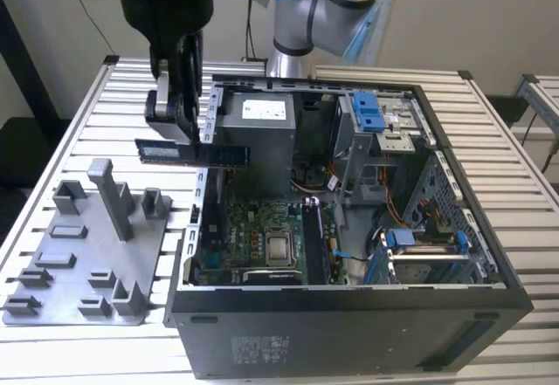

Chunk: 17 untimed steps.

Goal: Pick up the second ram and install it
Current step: 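Pick up the second ram and move it above second insertion slot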

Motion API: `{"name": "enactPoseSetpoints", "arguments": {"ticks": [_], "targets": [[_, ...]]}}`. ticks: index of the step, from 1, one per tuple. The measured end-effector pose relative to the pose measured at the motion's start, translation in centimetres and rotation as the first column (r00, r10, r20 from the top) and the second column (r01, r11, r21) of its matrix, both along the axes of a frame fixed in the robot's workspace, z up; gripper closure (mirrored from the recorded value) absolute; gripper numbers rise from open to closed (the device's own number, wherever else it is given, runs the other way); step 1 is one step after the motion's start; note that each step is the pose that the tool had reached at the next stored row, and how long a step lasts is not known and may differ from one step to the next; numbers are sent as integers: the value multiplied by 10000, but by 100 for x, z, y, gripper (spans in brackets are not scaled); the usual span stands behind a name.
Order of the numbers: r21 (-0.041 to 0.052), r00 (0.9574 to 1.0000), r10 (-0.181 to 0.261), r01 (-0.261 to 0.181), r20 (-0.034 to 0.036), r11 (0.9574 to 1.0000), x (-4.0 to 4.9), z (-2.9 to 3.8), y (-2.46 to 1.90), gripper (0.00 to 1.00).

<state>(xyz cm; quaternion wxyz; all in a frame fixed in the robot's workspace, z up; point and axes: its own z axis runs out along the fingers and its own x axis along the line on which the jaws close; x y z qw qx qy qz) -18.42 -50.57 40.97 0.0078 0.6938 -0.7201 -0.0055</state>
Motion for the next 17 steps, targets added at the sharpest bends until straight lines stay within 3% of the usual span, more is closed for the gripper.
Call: {"name": "enactPoseSetpoints", "arguments": {"ticks": [17], "targets": [[0, 10000, 0, 0, -73, 10000, 767, 0, 0, 86]]}}
